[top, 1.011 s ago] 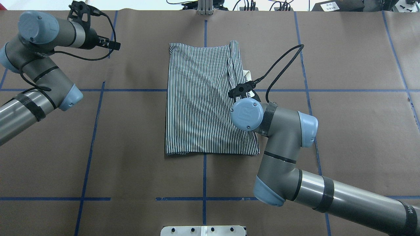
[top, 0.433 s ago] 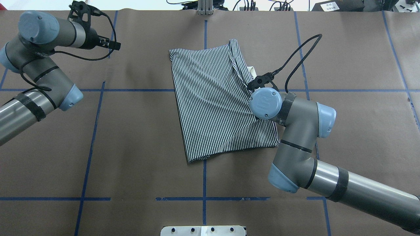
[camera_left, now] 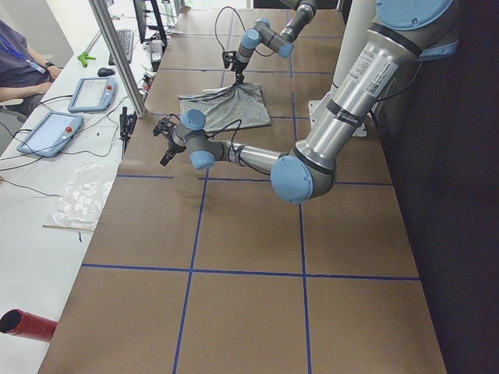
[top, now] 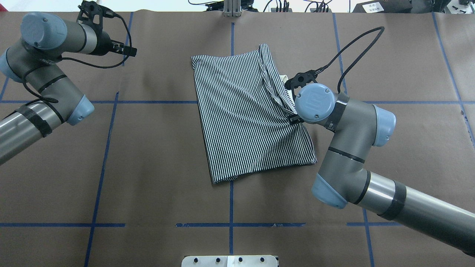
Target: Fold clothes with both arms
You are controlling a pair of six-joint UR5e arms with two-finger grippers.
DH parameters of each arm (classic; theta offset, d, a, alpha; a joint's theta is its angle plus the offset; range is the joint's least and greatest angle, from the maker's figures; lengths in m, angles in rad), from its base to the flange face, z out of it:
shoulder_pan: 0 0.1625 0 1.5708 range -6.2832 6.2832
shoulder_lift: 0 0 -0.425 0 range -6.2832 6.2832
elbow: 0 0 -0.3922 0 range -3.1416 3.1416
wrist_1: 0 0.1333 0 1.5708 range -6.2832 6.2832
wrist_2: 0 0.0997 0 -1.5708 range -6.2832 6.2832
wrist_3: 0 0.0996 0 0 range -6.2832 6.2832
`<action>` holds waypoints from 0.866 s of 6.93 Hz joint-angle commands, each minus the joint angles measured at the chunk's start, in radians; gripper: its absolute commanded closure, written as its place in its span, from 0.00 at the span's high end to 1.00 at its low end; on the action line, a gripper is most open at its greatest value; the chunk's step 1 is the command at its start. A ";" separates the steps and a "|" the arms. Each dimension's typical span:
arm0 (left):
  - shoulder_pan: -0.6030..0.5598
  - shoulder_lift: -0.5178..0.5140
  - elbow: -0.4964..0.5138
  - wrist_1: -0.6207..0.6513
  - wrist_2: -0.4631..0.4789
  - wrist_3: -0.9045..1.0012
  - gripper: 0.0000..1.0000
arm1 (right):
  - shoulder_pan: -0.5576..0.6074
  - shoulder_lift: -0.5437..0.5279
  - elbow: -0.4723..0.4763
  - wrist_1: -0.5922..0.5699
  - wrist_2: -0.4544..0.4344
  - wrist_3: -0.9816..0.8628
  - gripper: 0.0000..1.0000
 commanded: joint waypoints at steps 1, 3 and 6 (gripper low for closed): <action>0.000 0.001 0.000 0.000 0.000 -0.002 1.00 | 0.041 -0.080 0.001 0.154 0.056 -0.011 1.00; 0.002 0.000 -0.004 -0.002 0.002 -0.001 1.00 | 0.058 -0.041 -0.011 0.144 0.057 0.003 1.00; 0.003 0.001 -0.037 -0.002 0.002 -0.004 1.00 | 0.048 0.136 -0.165 0.141 0.060 0.058 1.00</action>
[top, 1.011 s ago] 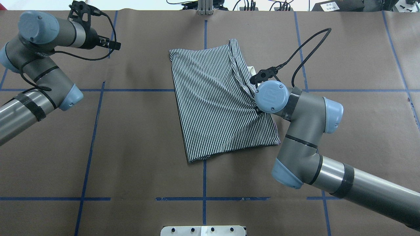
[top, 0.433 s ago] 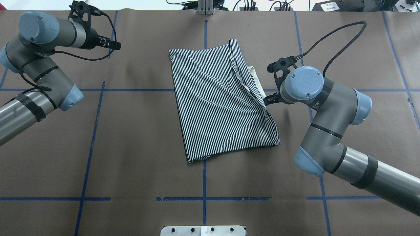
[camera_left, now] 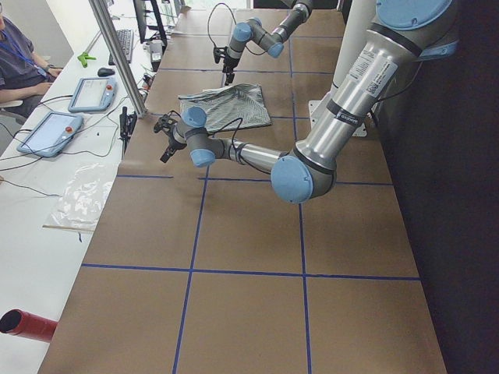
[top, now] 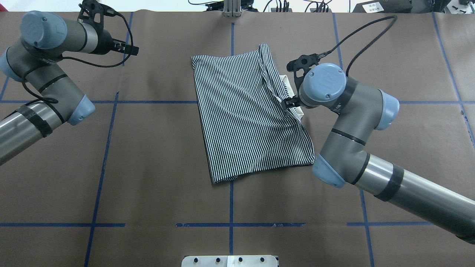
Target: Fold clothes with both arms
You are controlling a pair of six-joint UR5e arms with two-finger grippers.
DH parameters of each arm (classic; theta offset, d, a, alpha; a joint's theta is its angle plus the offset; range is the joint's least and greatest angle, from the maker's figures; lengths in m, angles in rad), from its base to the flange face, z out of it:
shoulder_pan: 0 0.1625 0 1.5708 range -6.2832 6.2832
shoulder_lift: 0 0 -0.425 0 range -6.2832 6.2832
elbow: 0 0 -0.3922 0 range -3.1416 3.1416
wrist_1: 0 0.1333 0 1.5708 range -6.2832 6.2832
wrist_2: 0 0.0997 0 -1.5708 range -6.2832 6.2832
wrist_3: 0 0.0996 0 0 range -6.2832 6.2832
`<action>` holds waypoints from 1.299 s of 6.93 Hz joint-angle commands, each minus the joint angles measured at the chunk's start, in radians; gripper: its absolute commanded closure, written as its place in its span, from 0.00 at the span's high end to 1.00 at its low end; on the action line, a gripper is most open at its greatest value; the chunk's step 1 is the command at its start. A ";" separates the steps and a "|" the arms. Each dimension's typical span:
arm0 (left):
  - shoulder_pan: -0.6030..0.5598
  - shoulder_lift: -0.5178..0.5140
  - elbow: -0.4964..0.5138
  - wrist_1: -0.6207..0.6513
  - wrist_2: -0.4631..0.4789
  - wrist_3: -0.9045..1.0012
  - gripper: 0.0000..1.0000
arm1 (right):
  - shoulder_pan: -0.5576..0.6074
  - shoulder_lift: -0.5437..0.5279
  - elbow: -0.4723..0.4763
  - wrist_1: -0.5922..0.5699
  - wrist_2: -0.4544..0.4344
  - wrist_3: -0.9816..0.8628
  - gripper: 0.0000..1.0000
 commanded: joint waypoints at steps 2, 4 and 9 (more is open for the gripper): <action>0.004 0.000 -0.011 0.000 0.000 0.001 1.00 | -0.001 0.049 -0.032 -0.011 0.058 0.003 1.00; 0.005 -0.002 -0.013 0.000 0.000 0.001 1.00 | -0.004 0.040 -0.055 -0.084 0.051 -0.068 1.00; 0.010 -0.003 -0.013 -0.002 0.000 0.001 1.00 | 0.031 0.026 -0.057 -0.185 0.044 -0.159 1.00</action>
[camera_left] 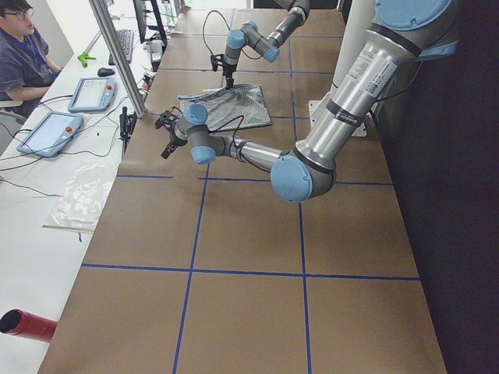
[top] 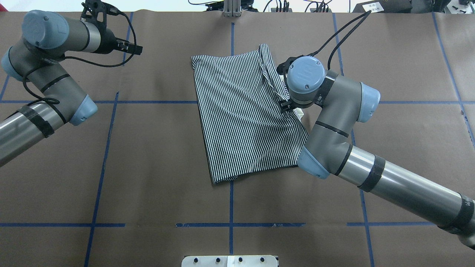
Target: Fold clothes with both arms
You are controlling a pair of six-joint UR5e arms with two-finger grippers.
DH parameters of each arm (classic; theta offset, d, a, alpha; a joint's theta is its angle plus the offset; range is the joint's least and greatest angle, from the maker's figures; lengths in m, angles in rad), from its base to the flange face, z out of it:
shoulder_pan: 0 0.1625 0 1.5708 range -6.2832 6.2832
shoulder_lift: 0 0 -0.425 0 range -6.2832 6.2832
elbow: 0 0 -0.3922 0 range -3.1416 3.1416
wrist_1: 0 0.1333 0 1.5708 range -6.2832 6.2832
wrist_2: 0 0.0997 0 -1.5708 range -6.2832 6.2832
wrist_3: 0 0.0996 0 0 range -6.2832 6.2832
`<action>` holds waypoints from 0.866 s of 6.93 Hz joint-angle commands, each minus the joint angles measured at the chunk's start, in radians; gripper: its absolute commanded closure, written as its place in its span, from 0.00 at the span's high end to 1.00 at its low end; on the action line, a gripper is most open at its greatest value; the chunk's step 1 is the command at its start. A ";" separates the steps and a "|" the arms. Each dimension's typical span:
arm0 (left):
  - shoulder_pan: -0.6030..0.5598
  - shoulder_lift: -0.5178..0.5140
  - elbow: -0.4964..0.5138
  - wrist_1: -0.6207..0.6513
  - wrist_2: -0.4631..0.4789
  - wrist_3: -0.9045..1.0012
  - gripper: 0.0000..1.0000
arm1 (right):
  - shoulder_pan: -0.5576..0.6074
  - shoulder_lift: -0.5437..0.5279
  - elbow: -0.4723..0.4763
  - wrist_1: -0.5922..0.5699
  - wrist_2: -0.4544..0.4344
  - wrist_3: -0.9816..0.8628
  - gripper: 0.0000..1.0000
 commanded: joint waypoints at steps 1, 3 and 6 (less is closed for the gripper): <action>0.007 0.000 -0.006 -0.001 0.000 -0.002 1.00 | 0.044 -0.019 0.000 -0.072 -0.003 -0.075 1.00; 0.009 0.001 -0.018 0.001 0.000 -0.002 1.00 | 0.055 -0.049 0.001 -0.063 -0.020 -0.093 1.00; 0.009 0.003 -0.020 -0.001 0.000 -0.002 1.00 | 0.065 0.137 -0.044 -0.052 0.008 0.021 1.00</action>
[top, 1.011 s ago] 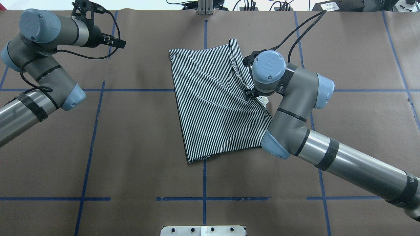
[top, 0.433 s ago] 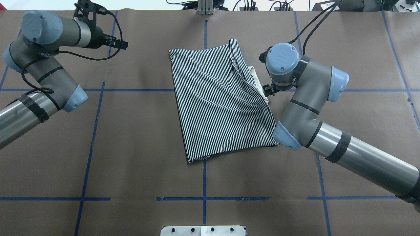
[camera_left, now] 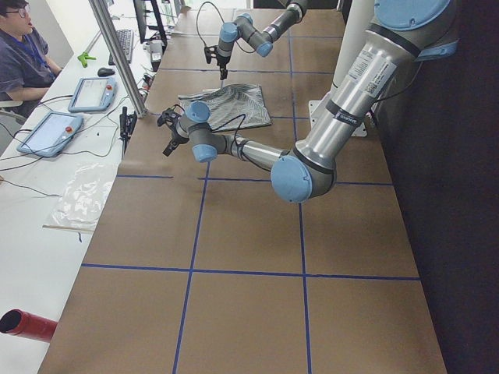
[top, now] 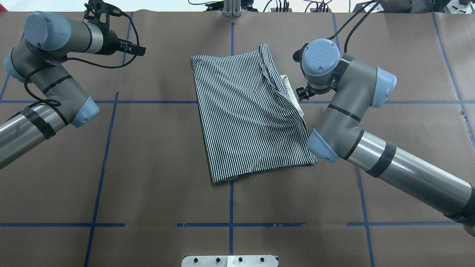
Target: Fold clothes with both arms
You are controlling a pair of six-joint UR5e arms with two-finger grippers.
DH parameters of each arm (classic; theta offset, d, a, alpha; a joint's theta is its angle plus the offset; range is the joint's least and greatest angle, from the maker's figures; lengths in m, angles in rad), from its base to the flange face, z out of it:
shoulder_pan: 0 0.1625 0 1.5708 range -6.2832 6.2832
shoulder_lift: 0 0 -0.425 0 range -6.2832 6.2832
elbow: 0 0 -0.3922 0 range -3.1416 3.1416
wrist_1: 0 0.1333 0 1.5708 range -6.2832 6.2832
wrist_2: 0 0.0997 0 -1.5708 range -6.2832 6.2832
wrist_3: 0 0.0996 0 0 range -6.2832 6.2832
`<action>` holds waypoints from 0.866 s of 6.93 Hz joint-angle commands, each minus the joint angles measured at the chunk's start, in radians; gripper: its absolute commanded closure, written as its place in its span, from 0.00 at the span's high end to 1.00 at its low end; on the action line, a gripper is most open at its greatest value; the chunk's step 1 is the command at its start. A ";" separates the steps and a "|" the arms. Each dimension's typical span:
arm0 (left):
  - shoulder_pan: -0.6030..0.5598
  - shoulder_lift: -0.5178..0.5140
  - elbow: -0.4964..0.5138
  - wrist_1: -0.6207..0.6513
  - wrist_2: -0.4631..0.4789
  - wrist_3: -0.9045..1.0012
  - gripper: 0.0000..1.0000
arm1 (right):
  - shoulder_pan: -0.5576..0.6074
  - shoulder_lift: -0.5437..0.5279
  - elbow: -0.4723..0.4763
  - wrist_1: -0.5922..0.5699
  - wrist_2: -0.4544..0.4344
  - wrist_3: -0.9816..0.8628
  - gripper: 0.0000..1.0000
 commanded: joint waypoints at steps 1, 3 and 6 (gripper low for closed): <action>0.000 0.001 -0.004 0.000 0.000 0.000 1.00 | -0.003 0.152 -0.108 0.030 0.024 0.074 1.00; 0.000 0.001 -0.008 0.000 0.000 0.000 1.00 | -0.005 0.156 -0.214 0.174 0.026 0.074 1.00; 0.000 0.001 -0.008 0.000 0.000 -0.002 1.00 | -0.014 0.158 -0.245 0.175 0.028 0.067 1.00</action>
